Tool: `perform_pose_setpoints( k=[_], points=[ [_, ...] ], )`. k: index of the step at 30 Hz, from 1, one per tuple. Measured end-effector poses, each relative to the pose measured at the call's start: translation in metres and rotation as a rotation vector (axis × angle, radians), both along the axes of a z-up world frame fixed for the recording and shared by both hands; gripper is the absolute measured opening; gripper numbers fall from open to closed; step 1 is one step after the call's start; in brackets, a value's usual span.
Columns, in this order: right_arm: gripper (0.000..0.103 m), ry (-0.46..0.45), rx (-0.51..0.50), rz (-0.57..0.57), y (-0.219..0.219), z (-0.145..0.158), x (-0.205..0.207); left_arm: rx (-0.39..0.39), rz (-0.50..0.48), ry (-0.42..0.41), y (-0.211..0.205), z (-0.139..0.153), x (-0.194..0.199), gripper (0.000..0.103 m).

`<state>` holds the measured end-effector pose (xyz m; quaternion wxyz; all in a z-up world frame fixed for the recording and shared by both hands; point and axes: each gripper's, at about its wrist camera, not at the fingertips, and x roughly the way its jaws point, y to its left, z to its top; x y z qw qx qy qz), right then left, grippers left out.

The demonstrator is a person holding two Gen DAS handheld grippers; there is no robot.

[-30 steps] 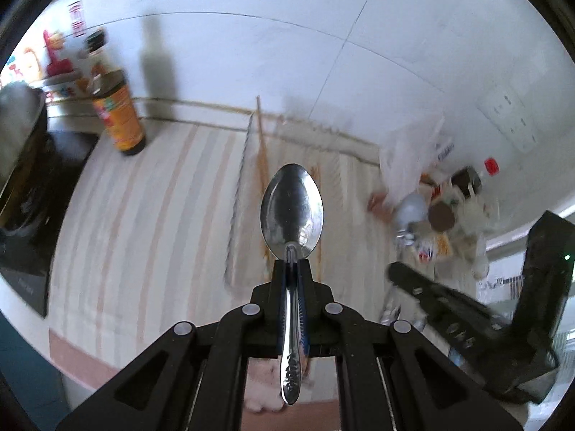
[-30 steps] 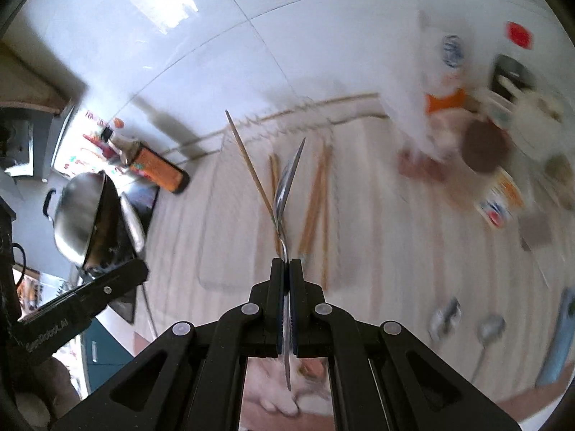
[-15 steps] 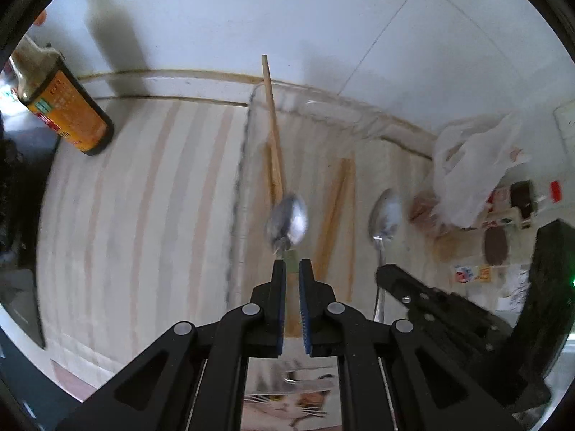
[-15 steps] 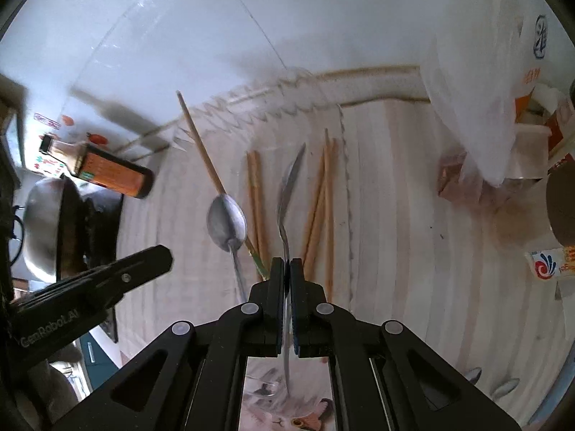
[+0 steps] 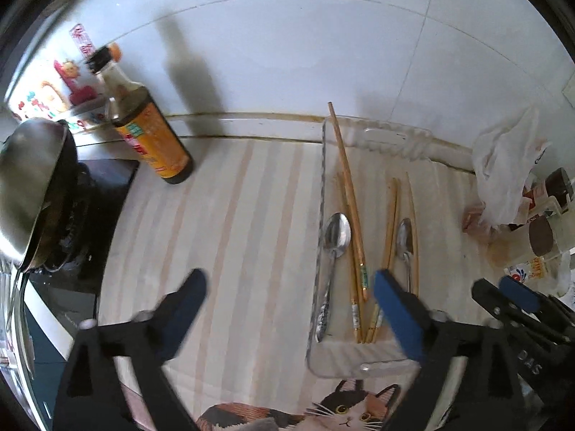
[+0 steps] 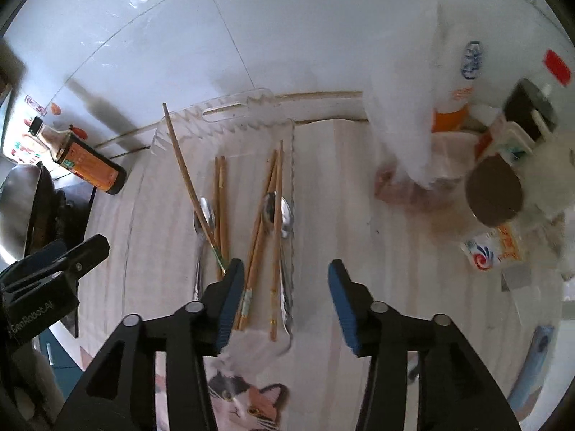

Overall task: Organize utensils
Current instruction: 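Move both open tools back toward the last two spoons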

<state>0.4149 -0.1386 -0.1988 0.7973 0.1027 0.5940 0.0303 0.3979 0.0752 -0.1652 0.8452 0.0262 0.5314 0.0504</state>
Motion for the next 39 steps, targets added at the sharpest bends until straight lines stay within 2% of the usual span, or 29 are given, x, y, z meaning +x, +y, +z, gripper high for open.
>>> perform_pose_setpoints(
  k=[2,5,11,13,19,22,25,28,36,39],
  points=[
    [0.064,-0.003,-0.015,-0.01,-0.003,0.003,-0.011,0.022,-0.002,-0.014,0.0,0.0,-0.008,0.103],
    [0.07,-0.018,-0.018,-0.039,-0.011,0.008,-0.028,0.044,-0.001,-0.025,-0.001,0.0,-0.022,0.103],
    [0.072,-0.045,-0.001,-0.134,-0.04,0.017,-0.073,0.058,-0.013,-0.014,-0.01,0.001,-0.048,0.103],
    [0.072,-0.043,0.004,-0.169,-0.052,0.018,-0.089,0.079,-0.038,-0.027,-0.017,-0.003,-0.057,0.103],
    [0.072,-0.009,-0.024,-0.28,-0.099,0.007,-0.134,0.082,-0.085,0.022,-0.048,-0.026,-0.086,0.103],
    [0.072,0.028,-0.037,-0.34,-0.129,-0.009,-0.153,0.132,-0.12,0.033,-0.076,-0.036,-0.099,0.103],
    [0.072,0.083,-0.052,-0.385,-0.156,-0.034,-0.168,0.138,-0.178,0.053,-0.108,-0.051,-0.107,0.103],
    [0.072,0.114,-0.056,-0.38,-0.174,-0.059,-0.174,0.159,-0.221,0.087,-0.138,-0.07,-0.109,0.103],
    [0.074,0.13,-0.091,-0.277,-0.183,-0.117,-0.164,0.266,-0.253,0.157,-0.172,-0.111,-0.111,0.103],
    [0.073,0.094,-0.186,-0.233,-0.173,-0.122,-0.159,0.279,-0.253,0.167,-0.179,-0.117,-0.113,0.103]
  ],
)
